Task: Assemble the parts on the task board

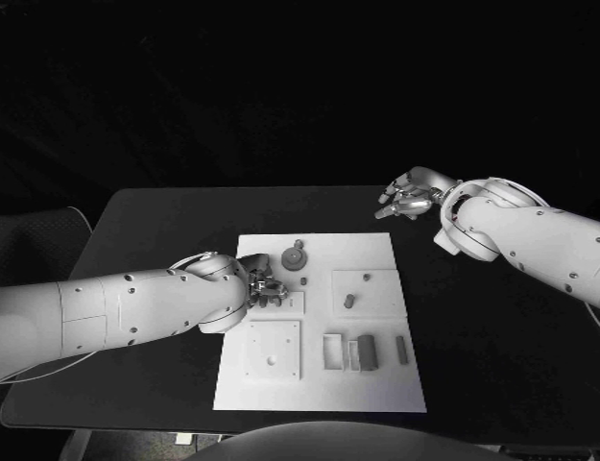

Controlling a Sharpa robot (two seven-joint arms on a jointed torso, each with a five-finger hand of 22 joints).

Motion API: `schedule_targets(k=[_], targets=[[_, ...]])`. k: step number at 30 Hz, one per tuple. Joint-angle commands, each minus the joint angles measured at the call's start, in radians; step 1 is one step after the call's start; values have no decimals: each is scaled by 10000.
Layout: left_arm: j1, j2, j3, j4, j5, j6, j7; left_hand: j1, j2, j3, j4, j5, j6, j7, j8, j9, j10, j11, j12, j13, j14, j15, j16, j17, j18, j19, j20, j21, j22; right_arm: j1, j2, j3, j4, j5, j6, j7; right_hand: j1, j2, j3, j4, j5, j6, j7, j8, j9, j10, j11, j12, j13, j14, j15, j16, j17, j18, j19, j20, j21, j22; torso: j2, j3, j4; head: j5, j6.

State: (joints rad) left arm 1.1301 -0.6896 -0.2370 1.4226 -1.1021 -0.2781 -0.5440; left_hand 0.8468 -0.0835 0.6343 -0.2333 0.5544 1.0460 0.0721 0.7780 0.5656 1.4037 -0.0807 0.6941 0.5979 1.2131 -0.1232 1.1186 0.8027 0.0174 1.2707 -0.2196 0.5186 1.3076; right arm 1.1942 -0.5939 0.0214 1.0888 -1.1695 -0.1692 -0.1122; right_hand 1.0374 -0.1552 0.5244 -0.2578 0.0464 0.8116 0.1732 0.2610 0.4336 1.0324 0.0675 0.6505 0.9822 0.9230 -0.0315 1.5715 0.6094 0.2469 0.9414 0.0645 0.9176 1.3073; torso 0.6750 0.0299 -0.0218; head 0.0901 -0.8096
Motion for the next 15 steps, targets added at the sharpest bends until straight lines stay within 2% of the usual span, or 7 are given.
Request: schedule_targets(k=[1,5,9,11,12,13,15], targets=[[-12,-7,-3,13,-338,46,101,14,-200,270,-199,-118,1002,-1044,152,11,-91,-172,72,11,-25,-62,74,-30,284,-27,-63,59,237,-1,1,3,5,-52,155,44,-50,86,-64,-4,44,-1,71,20,-14,-36,9,34,-11,-26,-42,-42,-12,149,-100,-2,-50,123,1,0,4,0,-1],[-13,-23,-3,27,-391,115,106,54,-534,180,76,-873,942,-1061,311,-17,-130,-181,167,-23,-72,-79,196,-125,297,-62,-75,146,227,-1,-2,3,-2,-52,159,43,-61,80,-70,4,44,-5,72,18,-16,-38,10,35,-13,-28,-41,-42,-12,149,-102,0,-52,123,2,-4,2,1,-2],[-15,-27,-3,26,-394,250,115,96,-728,163,178,-1060,909,-1064,376,-37,-149,-181,212,-48,-97,-86,250,-176,301,-85,-80,178,223,-2,-1,3,-1,-52,193,21,-73,78,-75,15,45,-8,73,16,-18,-41,12,36,-14,-31,-40,-42,-13,149,-103,1,-54,123,4,-3,4,1,-2],[-17,-29,-3,33,-394,339,136,219,-955,143,246,-1618,872,-1067,441,-66,-171,-181,258,-80,-128,-94,304,-237,306,-108,-86,207,217,-3,-2,3,0,-52,198,20,-95,85,-80,39,45,-13,75,14,-21,-45,14,36,-17,-35,-38,-43,-14,149,-106,4,-57,122,1,-2,6,-7,-6],[-18,-30,-3,36,-394,361,152,234,-1011,101,247,-1634,864,-1065,459,-72,-175,-176,271,-87,-137,-93,320,-250,304,-114,-85,217,219,-3,-2,3,-2,-52,206,20,-104,85,-82,50,45,-15,76,13,-22,-47,14,37,-18,-38,-37,-43,-14,149,-107,5,-59,122,0,-2,7,-2,-5],[-18,-33,-3,35,-393,380,166,173,-916,-284,121,-1221,824,-1053,523,-73,-196,-159,314,-95,-177,-84,375,-274,298,-141,-79,263,231,-3,-2,3,-3,-52,215,19,-107,85,-83,53,45,-16,76,13,-23,-48,15,37,-19,-38,-36,-43,-15,149,-107,5,-59,122,0,-4,7,0,-5],[-21,-34,-3,35,-391,397,177,197,-907,-458,59,-1145,801,-1059,550,-93,-213,-161,334,-113,-199,-87,401,-305,303,-171,-82,273,221,-3,-5,3,-4,-52,217,19,-110,84,-84,56,44,-17,77,12,-23,-49,15,37,-19,-39,-36,-43,-15,149,-108,6,-60,122,0,-2,8,2,-7]])
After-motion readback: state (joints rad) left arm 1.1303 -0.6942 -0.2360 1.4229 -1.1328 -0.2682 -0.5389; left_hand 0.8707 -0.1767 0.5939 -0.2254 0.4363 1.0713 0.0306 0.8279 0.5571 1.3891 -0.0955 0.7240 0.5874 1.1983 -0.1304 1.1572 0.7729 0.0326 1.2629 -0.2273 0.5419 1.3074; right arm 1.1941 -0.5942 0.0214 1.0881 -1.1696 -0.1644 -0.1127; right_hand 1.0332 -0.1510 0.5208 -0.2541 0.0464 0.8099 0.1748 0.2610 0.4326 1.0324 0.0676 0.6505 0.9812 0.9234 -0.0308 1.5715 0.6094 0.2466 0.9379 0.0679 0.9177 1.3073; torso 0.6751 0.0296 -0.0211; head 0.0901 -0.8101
